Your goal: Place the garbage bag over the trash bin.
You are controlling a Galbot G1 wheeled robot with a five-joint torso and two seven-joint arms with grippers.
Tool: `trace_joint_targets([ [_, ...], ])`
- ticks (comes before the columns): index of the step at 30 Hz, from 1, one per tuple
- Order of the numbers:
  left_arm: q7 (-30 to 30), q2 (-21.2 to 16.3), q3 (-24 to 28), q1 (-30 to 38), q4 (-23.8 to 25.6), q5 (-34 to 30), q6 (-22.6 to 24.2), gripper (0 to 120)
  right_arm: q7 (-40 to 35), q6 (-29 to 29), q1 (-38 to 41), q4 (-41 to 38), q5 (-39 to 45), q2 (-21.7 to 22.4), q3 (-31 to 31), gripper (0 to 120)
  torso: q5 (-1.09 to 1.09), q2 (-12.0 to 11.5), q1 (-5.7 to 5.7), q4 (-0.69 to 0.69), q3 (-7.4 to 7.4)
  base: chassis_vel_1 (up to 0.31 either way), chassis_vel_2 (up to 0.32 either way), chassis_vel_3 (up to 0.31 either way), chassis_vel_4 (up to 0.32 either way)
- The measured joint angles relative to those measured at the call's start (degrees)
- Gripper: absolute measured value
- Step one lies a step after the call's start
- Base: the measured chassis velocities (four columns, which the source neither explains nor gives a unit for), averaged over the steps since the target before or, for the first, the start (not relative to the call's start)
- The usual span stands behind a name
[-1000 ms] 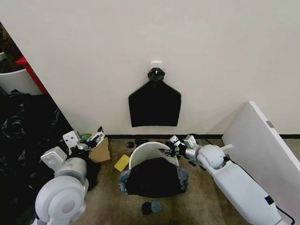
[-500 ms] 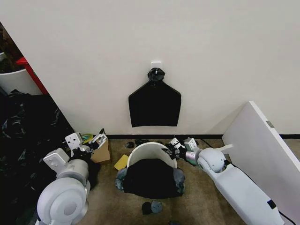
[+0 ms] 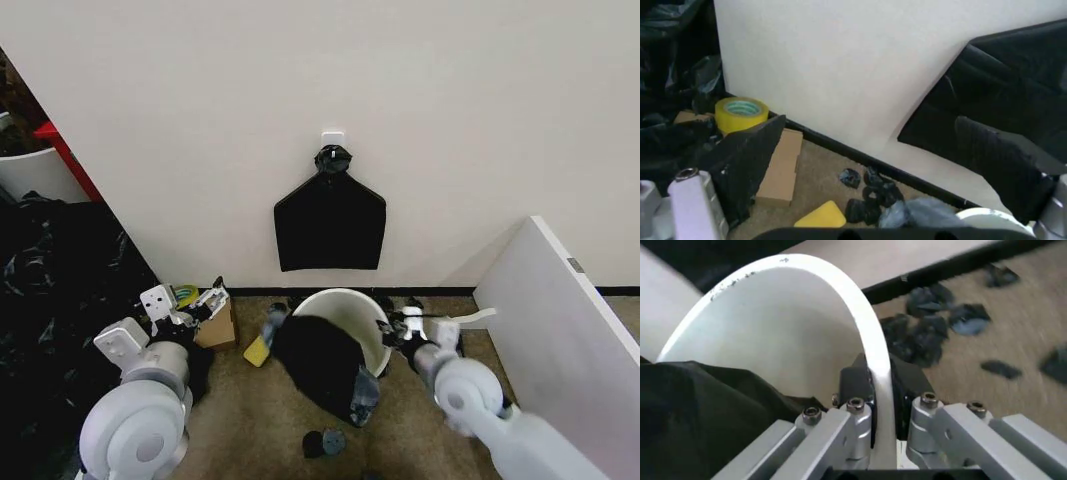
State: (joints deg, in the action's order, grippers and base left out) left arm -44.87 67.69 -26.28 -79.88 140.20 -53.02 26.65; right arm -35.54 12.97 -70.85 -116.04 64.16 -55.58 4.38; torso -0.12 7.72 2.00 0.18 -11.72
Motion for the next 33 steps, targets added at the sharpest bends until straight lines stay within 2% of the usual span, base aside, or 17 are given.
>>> trace_joint_targets([
  [3, 0.0, 0.1, 0.6, -0.1, 0.4, 0.0, 0.0, 100, -3.5, -5.1, -2.3, -0.8, -0.2, -2.1, -1.2, 2, 0.01, 0.0, 0.0, 0.0, 0.0, 0.0, 0.0, 0.0, 0.0],
  [10, -0.8, -0.5, 0.4, -0.8, 1.2, -0.2, 0.1, 100, -9.5, -12.5, -3.6, -0.6, -2.4, -6.6, -4.7, 2, 0.01, 0.0, 0.0, -0.02, 0.0, 0.0, 0.0, 0.0, 0.0],
  [17, -1.8, -1.2, -0.3, -1.0, 1.3, -0.4, 0.1, 100, -14.8, -13.6, -3.0, 0.9, -4.2, -8.5, -6.4, 2, 0.02, 0.0, 0.0, -0.01, 0.0, 0.0, 0.0, 0.0, 0.0],
  [22, -2.2, -1.5, 0.6, -1.0, 0.9, -0.4, 0.1, 100, -14.4, -12.4, -3.6, 1.0, -5.3, -8.5, -6.6, 2, 0.02, 0.0, 0.0, -0.01, 0.0, 0.0, 0.0, 0.0, 0.0],
  [25, -3.0, -2.9, 1.7, -1.0, 0.4, -0.4, 0.2, 100, -13.4, -11.9, -4.2, 0.7, -7.2, -8.0, -6.6, 8, 0.0, 0.0, 0.0, -0.01, -0.01, 0.0, 0.0, 0.0, 0.0],
  [29, -3.9, -6.5, 2.4, -1.3, -0.3, -1.8, 0.2, 100, -11.0, -12.3, -6.1, -2.8, -13.6, -6.3, -5.8, 26, 0.01, 0.0, 0.0, -0.02, -0.01, 0.0, 0.0, 0.0, 0.0],
  [31, -3.4, -9.2, 3.1, -1.2, -0.3, -3.7, 0.1, 100, -4.6, -13.7, -8.0, -4.1, -20.4, -4.2, -4.8, 35, 0.0, 0.0, 0.0, -0.02, -0.01, 0.0, 0.0, 0.0, 0.0],
  [32, -3.4, -9.2, 3.1, -1.2, -0.3, -3.7, 0.1, 100, -4.6, -13.7, -8.0, -4.1, -20.4, -4.2, -4.8, 35, 0.0, 0.0, 0.0, -0.02, -0.01, 0.0, 0.0, 0.0, 0.0],
  [33, -2.0, -10.9, 3.9, -1.0, -0.5, -4.2, -0.6, 100, -0.3, -14.6, -8.9, -4.3, -24.3, -2.5, -4.2, 39, 0.01, 0.0, 0.0, 0.0, 0.0, 0.0, 0.0, 0.0, 0.0],
])
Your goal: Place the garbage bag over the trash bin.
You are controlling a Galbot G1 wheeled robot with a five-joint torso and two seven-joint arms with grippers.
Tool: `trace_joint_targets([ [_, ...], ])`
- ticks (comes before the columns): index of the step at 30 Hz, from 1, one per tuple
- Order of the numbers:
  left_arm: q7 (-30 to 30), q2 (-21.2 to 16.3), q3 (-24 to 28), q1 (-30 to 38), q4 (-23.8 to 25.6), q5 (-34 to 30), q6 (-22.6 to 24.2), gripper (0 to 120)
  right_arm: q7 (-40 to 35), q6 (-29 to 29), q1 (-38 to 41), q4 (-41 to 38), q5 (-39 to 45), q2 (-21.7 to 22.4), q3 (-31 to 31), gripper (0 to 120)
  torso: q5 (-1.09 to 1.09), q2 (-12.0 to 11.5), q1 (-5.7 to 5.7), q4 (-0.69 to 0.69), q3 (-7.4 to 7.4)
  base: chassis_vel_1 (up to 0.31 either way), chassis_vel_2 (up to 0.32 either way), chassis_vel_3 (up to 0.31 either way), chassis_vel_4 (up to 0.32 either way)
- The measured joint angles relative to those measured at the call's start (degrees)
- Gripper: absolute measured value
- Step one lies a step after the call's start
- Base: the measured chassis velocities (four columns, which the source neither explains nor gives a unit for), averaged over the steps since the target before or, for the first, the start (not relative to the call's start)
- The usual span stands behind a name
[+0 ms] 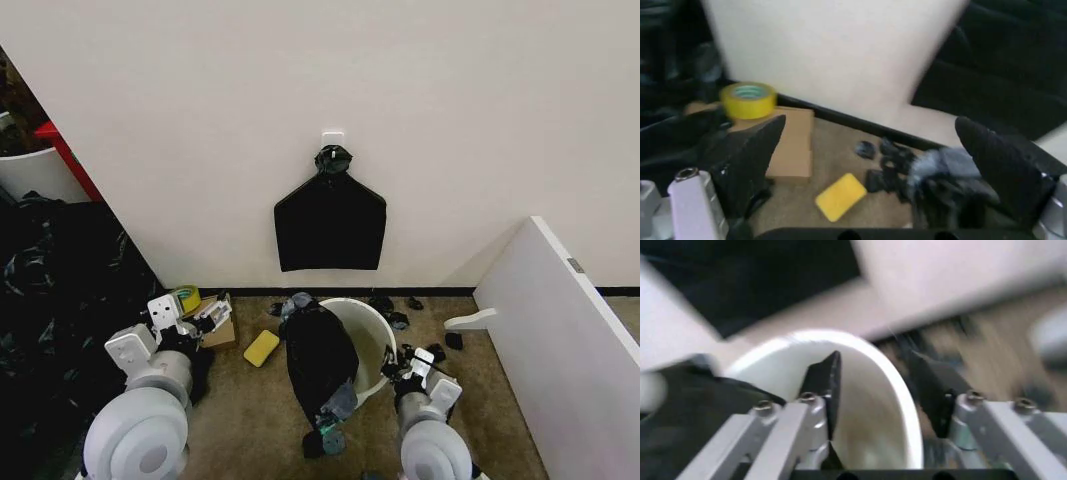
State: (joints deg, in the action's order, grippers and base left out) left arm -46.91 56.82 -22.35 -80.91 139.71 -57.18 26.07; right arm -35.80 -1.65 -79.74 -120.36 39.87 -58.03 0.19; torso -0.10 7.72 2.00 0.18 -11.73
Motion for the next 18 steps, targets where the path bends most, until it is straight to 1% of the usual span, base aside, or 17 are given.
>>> trace_joint_targets([
  [2, 4.0, -3.1, 1.4, 0.5, -1.1, -0.7, -2.2, 100, 6.4, -1.3, -0.8, 0.0, -6.3, 3.0, 0.6, 47, -0.01, 0.0, 0.0, 0.01, 0.0, 0.0, 0.0, 0.0, 0.0],
  [3, 6.2, -4.3, 2.0, 0.8, -1.9, -1.0, -3.4, 100, 8.3, -1.3, -0.9, -0.1, -7.6, 4.1, 0.7, 52, -0.02, 0.0, 0.0, 0.01, 0.0, 0.0, 0.0, 0.0, 0.0],
  [4, 9.8, -6.0, 2.8, 1.0, -3.0, -1.3, -5.4, 100, 11.0, -0.1, -0.7, -1.0, -8.1, 6.1, 0.7, 55, -0.01, 0.0, 0.0, 0.01, -0.01, 0.0, 0.0, 0.0, 0.0],
  [5, 12.5, -7.4, 3.4, 1.1, -4.0, -1.4, -6.8, 100, 12.4, 1.9, -0.4, -2.0, -7.2, 7.5, 0.5, 60, 0.0, 0.0, 0.0, 0.0, 0.0, 0.0, 0.0, 0.0, 0.0],
  [6, 12.5, -7.4, 3.4, 1.1, -4.0, -1.4, -6.8, 100, 12.4, 1.9, -0.4, -2.0, -7.2, 7.5, 0.5, 60, 0.0, 0.0, 0.0, 0.0, 0.0, 0.0, 0.0, 0.0, 0.0],
  [8, 15.5, -10.0, 4.3, 1.0, -4.9, -1.4, -8.2, 100, 14.7, 7.1, 0.8, -4.2, -3.7, 10.0, 0.2, 69, 0.0, 0.0, 0.0, -0.01, -0.01, 0.0, 0.0, 0.0, 0.0],
  [10, 16.4, -12.5, 4.7, 0.4, -4.9, -1.4, -8.9, 100, 18.1, 11.8, 2.6, -5.8, 0.0, 12.1, 0.1, 77, 0.0, 0.0, 0.0, -0.01, 0.0, 0.0, 0.0, 0.0, 0.0],
  [11, 16.4, -13.5, 4.9, -0.1, -4.9, -1.2, -9.1, 100, 19.4, 14.0, 3.5, -6.2, 1.6, 12.9, 0.0, 82, 0.0, 0.0, 0.0, -0.01, 0.0, 0.0, 0.0, 0.0, 0.0],
  [12, 16.1, -14.3, 5.0, -0.5, -4.8, -0.9, -9.2, 100, 20.1, 15.4, 4.2, -6.5, 2.7, 13.2, -0.1, 85, -0.01, 0.0, 0.0, -0.02, -0.01, 0.0, 0.0, 0.0, 0.0],
  [13, 16.1, -14.3, 5.0, -0.5, -4.8, -0.9, -9.2, 100, 20.1, 15.4, 4.2, -6.5, 2.7, 13.2, -0.1, 85, -0.01, 0.0, 0.0, -0.02, -0.01, 0.0, 0.0, 0.0, 0.0],
  [16, 14.0, -16.2, 5.3, -2.8, -4.2, 1.2, -9.8, 100, 20.5, 20.4, 7.3, -7.0, 6.6, 13.5, -1.0, 97, 0.0, 0.0, 0.0, -0.01, 0.0, 0.0, 0.0, 0.0, 0.0],
  [18, 12.5, -16.9, 5.4, -4.8, -3.7, 2.5, -10.5, 100, 20.1, 22.5, 9.5, -7.0, 7.9, 13.1, -1.8, 100, -0.01, 0.0, 0.0, -0.02, -0.01, 0.0, 0.0, 0.0, 0.0],
])
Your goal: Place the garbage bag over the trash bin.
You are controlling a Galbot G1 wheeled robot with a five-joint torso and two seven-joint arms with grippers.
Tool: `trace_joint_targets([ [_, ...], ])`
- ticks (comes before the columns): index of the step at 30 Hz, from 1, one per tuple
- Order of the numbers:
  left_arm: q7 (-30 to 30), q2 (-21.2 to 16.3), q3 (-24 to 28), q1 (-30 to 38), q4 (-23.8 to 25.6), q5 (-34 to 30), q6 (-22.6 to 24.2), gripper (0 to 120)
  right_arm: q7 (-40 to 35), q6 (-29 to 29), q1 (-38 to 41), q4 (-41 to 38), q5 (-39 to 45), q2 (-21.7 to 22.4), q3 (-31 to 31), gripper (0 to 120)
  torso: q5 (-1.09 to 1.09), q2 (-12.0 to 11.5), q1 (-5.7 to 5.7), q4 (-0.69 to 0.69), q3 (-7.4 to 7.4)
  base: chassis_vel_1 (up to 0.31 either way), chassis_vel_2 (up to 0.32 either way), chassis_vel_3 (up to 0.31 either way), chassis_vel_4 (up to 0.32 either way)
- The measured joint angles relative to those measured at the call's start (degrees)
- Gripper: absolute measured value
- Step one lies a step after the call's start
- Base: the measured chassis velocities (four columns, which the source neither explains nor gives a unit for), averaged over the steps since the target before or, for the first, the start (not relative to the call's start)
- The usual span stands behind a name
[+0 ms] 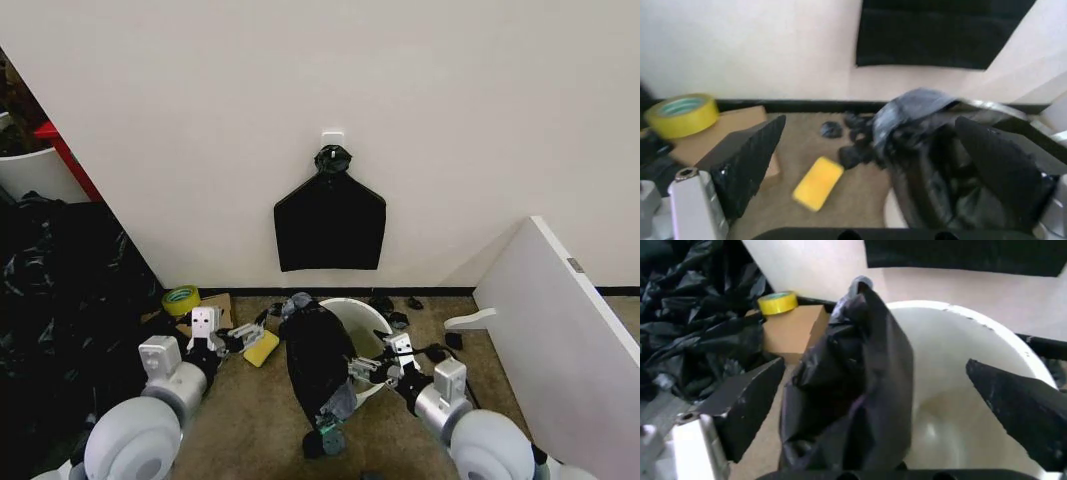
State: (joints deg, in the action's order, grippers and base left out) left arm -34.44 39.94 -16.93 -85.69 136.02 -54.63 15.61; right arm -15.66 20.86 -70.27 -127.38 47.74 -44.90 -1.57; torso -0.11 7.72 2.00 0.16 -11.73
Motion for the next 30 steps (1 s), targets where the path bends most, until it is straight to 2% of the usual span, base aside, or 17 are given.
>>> trace_joint_targets([
  [4, -1.3, -0.5, 0.1, -1.4, 0.3, 0.9, -0.7, 100, -1.5, 3.3, 2.5, 0.1, 0.1, -0.6, -0.7, 98, 0.01, 0.0, 0.0, 0.0, 0.0, 0.0, 0.0, 0.0, 0.0],
  [10, -3.9, -0.6, 0.1, -0.7, -0.1, 0.9, -0.8, 100, -6.4, 8.7, 5.0, 1.2, -0.4, -2.8, -2.5, 72, 0.0, 0.0, 0.0, 0.02, 0.0, 0.0, 0.0, 0.0, 0.0],
  [11, -3.9, -0.6, 0.1, -0.7, -0.1, 0.9, -0.8, 100, -6.4, 8.7, 5.0, 1.2, -0.4, -2.8, -2.5, 72, 0.0, 0.0, 0.0, 0.02, 0.0, 0.0, 0.0, 0.0, 0.0],
  [14, -4.7, -0.6, 0.1, -0.3, -0.1, 0.7, -0.1, 100, -7.3, 10.4, 5.0, 1.4, -0.5, -3.3, -2.7, 63, 0.0, 0.0, 0.0, 0.02, 0.0, 0.0, 0.0, 0.0, 0.0],
  [15, -5.1, -0.4, 0.2, 0.0, -0.1, 0.7, 0.3, 100, -7.7, 11.1, 5.0, 1.7, -0.5, -3.5, -2.7, 55, 0.01, 0.0, 0.0, 0.02, 0.0, 0.0, 0.0, 0.0, 0.0],
  [18, -5.8, -0.2, 0.3, 0.5, -0.1, 0.4, 1.4, 100, -7.9, 11.2, 5.0, 2.1, -0.6, -3.9, -2.7, 44, 0.01, 0.0, 0.0, 0.02, 0.0, 0.0, 0.0, 0.0, 0.0],
  [19, -5.8, -0.2, 0.3, 0.5, -0.1, 0.4, 1.4, 100, -7.9, 11.2, 5.0, 2.1, -0.6, -3.9, -2.7, 44, 0.01, 0.0, 0.0, 0.02, 0.0, 0.0, 0.0, 0.0, 0.0],
  [23, -6.7, 0.2, 0.3, 0.6, -0.1, 0.0, 3.0, 100, -7.8, 10.2, 4.8, 2.7, -0.9, -4.5, -2.7, 25, 0.0, 0.0, 0.0, 0.01, 0.0, 0.0, 0.0, 0.0, 0.0],
  [25, -7.0, 0.4, 0.4, 0.3, -0.1, -0.1, 3.5, 100, -7.7, 9.8, 4.7, 2.8, -1.1, -4.7, -2.7, 22, 0.01, 0.0, 0.0, 0.02, 0.0, 0.0, 0.0, 0.0, 0.0],
  [30, -7.5, 1.2, 0.9, -1.5, -0.1, -0.3, 5.2, 100, -7.9, 8.5, 4.0, 2.8, -1.6, -5.2, -2.9, 1, 0.0, 0.0, 0.0, 0.0, 0.0, 0.0, 0.0, 0.0, 0.0],
])
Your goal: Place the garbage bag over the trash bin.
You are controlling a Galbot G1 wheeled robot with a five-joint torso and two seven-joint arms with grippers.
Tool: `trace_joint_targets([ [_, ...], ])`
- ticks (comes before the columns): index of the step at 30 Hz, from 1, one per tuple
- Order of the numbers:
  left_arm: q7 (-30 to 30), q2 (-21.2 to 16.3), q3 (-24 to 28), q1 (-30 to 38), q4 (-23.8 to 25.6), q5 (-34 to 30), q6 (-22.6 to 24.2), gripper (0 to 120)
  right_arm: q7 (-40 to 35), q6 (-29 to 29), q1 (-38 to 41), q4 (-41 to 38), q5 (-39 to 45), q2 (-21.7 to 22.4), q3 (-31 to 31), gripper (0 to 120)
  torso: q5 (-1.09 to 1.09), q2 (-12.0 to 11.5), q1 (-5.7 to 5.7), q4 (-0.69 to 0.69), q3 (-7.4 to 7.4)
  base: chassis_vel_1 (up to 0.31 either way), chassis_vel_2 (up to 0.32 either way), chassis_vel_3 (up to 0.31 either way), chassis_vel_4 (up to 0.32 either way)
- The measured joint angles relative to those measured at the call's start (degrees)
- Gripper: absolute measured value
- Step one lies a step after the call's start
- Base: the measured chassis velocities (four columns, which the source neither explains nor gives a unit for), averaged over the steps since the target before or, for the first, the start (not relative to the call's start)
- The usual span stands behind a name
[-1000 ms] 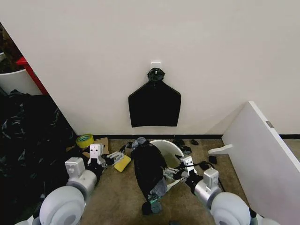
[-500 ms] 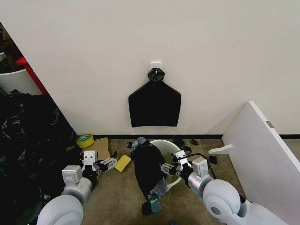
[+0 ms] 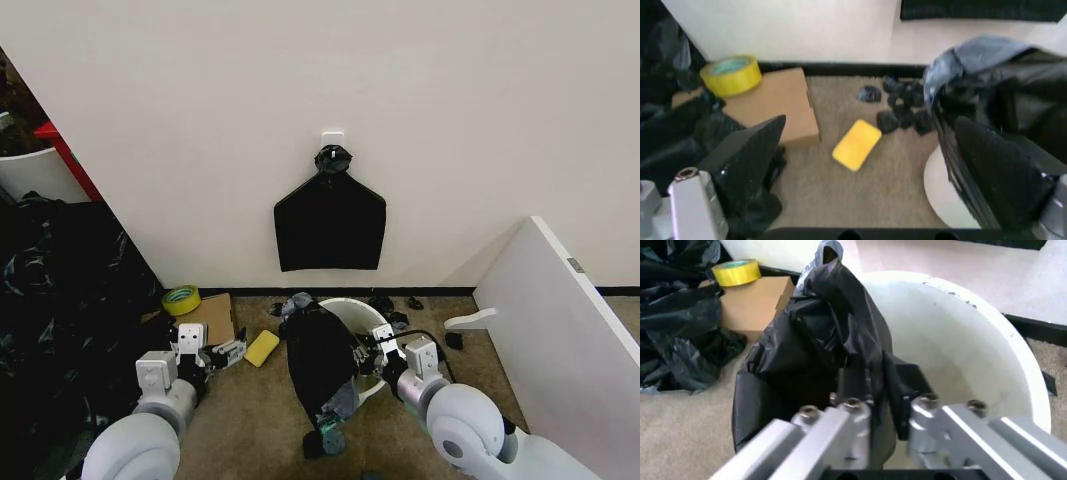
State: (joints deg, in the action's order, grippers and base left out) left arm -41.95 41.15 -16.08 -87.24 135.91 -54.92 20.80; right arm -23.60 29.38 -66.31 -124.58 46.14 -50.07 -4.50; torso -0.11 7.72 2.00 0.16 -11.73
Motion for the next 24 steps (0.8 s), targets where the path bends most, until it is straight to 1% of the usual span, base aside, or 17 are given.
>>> trace_joint_targets([
  [3, 0.0, 0.7, 0.4, -0.5, -0.2, -0.3, 0.2, 100, -0.5, -0.5, -0.5, -0.3, 0.0, -0.2, -0.1, 0, 0.0, 0.0, 0.0, 0.01, 0.0, 0.0, 0.0, 0.0, 0.0],
  [5, 0.3, 1.3, 0.7, -0.8, -0.2, -1.8, 0.7, 100, -1.0, -0.9, -1.0, -0.5, 0.0, -0.4, -0.4, 0, 0.0, 0.0, 0.0, 0.01, 0.0, 0.0, 0.0, 0.0, 0.0],
  [7, 0.5, 2.1, 1.3, -0.9, 0.0, -3.7, 2.1, 100, -1.5, -1.3, -1.2, -0.6, 0.0, -0.7, -0.6, 0, 0.0, 0.0, 0.0, 0.01, 0.0, 0.0, 0.0, 0.0, 0.0],
  [9, 0.6, 2.7, 2.8, -0.1, -0.2, -4.4, 3.1, 100, -2.0, -1.6, -1.2, -0.6, 0.0, -0.8, -0.7, 0, -0.01, 0.0, 0.0, 0.0, 0.0, 0.0, 0.0, 0.0, 0.0],
  [10, 0.6, 2.7, 2.8, -0.1, -0.2, -4.4, 3.1, 100, -2.0, -1.6, -1.2, -0.6, 0.0, -0.8, -0.7, 0, -0.01, 0.0, 0.0, 0.0, 0.0, 0.0, 0.0, 0.0, 0.0],
  [14, 0.7, 3.4, 5.4, 2.2, -1.1, -4.6, 3.5, 100, -2.8, -1.7, -0.7, 0.3, 0.6, -0.6, 0.2, 0, -0.01, 0.0, 0.0, 0.01, 0.0, 0.0, 0.0, 0.0, 0.0],
  [20, 0.7, 3.6, 6.3, 4.1, -1.8, -4.9, 3.3, 100, -3.2, -1.5, -0.5, 1.6, 0.6, 0.1, 1.0, 0, -0.01, 0.0, 0.0, 0.01, 0.0, 0.0, 0.0, 0.0, 0.0],
  [22, 2.4, 4.6, 7.3, 6.4, -2.4, -5.6, 1.5, 100, -3.3, -1.5, -0.6, 2.2, 0.5, 0.1, 1.4, 0, -0.01, 0.0, 0.0, 0.01, 0.0, 0.0, 0.0, 0.0, 0.0],
  [23, 2.4, 4.6, 7.3, 6.4, -2.4, -5.6, 1.5, 100, -3.3, -1.5, -0.6, 2.2, 0.5, 0.1, 1.4, 0, -0.01, 0.0, 0.0, 0.01, 0.0, 0.0, 0.0, 0.0, 0.0],
  [24, 3.8, 5.3, 8.0, 7.6, -2.8, -6.2, 0.7, 100, -3.3, -1.5, -0.8, 2.3, 0.4, 0.0, 1.4, 0, -0.01, 0.0, 0.0, 0.01, 0.0, 0.0, 0.0, 0.0, 0.0],
])
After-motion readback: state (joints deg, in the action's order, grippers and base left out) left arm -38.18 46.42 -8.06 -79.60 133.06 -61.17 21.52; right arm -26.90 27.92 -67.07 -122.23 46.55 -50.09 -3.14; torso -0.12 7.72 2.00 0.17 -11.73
